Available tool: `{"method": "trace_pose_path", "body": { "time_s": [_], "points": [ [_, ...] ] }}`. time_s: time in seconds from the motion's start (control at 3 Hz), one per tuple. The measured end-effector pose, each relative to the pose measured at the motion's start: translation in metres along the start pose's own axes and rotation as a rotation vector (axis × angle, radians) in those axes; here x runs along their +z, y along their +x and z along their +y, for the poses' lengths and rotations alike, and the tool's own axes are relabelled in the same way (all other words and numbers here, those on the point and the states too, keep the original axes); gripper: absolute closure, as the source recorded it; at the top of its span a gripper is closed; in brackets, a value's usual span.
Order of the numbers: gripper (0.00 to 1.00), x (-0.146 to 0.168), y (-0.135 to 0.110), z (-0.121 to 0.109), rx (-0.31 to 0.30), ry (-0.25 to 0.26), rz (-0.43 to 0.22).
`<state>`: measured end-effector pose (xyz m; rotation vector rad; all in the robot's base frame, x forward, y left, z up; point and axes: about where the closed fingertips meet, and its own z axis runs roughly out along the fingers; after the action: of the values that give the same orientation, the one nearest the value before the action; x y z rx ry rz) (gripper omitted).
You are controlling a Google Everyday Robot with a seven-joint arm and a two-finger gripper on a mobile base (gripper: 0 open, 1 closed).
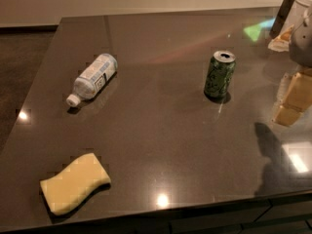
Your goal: Pick sponge
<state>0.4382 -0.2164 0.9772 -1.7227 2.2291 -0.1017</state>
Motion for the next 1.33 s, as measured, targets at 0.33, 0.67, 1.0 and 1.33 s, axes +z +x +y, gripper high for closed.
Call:
{"method": "trace_pose_path", "body": {
  "time_s": [0.33, 0.67, 1.0, 1.33],
  "points": [
    [0.00, 0.000, 0.000, 0.000, 0.000, 0.000, 0.000],
    [0.00, -0.002, -0.014, 0.001, -0.030, -0.011, -0.018],
    [0.00, -0.002, -0.048, 0.013, -0.100, -0.034, -0.064],
    [0.00, 0.003, -0.093, 0.035, -0.206, -0.055, -0.106]
  ]
}}
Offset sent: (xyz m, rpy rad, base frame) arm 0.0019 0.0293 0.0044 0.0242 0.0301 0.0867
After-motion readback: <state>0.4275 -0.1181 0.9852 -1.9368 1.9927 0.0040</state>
